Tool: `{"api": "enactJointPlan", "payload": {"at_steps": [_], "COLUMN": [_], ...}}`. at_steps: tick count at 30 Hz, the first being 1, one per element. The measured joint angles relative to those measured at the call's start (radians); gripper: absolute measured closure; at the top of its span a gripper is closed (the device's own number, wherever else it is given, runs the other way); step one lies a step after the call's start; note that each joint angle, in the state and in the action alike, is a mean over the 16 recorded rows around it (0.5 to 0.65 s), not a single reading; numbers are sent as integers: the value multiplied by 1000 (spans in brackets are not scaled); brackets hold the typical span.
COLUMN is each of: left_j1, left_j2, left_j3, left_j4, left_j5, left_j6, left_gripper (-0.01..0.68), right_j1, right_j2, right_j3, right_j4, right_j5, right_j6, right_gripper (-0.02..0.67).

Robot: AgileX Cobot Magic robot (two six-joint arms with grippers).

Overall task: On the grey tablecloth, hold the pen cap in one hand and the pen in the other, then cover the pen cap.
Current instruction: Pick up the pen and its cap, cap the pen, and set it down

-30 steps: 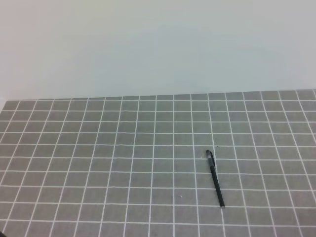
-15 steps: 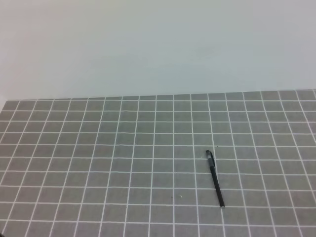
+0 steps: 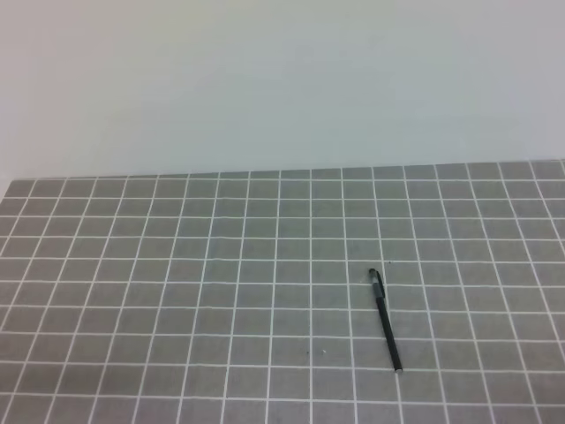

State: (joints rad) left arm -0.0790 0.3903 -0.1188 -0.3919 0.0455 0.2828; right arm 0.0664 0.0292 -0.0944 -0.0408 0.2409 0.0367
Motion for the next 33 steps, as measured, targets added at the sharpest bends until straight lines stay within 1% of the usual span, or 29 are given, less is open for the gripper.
{"api": "enactJointPlan", "payload": {"at_steps": [3, 7, 9, 11, 15, 22, 26, 33], "left_j1": [2, 5, 5, 5, 6, 6, 6, 6], "left_j2": [-42, -109, -148, -190, -275, -379, -406, -406], "left_j3": [59, 123, 144, 158, 161, 161, 161, 161], "left_j4": [93, 125, 137, 150, 177, 211, 217, 217], "left_j5": [-34, -73, -70, -41, 66, 219, 256, 257], "left_j6": [-72, -78, -82, -92, -116, -174, -189, -190], "left_gripper": [673, 673, 673, 673, 673, 673, 673, 673], "right_j1": [-27, -45, -49, -50, -50, -50, -50, -50], "right_j2": [-28, -47, -48, -48, -48, -48, -48, -48], "right_j3": [55, 90, 92, 91, 89, 88, 88, 88], "right_j4": [14, 30, 32, 33, 36, 39, 41, 40], "right_j5": [-27, -14, 11, 34, 53, 52, 47, 46], "right_j6": [-1, -7, -15, -23, -42, -98, -120, -148], "right_gripper": [645, 645, 645, 645, 645, 645, 645, 645]}}
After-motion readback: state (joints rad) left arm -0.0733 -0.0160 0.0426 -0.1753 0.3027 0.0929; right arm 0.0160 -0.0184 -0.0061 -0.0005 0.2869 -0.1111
